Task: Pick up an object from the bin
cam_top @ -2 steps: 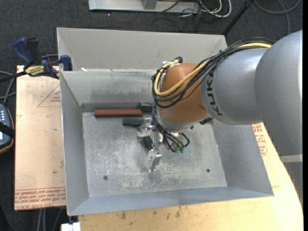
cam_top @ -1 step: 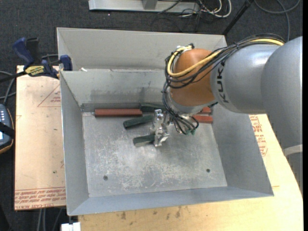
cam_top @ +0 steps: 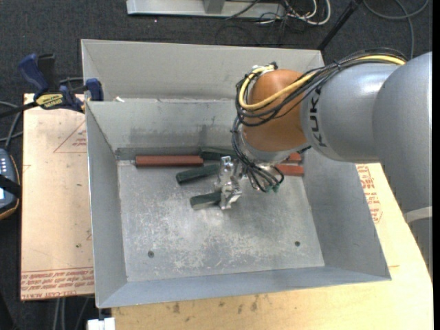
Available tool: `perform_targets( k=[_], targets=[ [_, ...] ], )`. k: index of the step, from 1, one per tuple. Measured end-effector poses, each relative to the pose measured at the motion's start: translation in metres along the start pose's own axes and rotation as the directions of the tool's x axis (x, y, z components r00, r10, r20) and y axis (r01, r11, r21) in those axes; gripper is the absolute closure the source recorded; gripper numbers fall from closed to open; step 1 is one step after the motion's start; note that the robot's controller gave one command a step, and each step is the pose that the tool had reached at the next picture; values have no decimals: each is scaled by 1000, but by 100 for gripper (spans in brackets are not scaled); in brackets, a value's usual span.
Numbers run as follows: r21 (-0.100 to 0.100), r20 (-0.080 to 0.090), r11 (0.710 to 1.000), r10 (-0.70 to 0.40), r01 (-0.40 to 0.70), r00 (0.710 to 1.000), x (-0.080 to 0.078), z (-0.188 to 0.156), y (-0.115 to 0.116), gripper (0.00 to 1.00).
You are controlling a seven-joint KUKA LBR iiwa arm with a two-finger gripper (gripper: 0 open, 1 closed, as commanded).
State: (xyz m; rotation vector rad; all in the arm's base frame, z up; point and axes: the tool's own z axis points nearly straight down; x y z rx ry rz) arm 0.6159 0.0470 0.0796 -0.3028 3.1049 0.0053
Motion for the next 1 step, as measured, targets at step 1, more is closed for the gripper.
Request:
perform_targets(
  k=[1],
  targets=[
    [1, -18, 1000, 19, -19, 1000, -4, -122, 6, 100]
  ],
)
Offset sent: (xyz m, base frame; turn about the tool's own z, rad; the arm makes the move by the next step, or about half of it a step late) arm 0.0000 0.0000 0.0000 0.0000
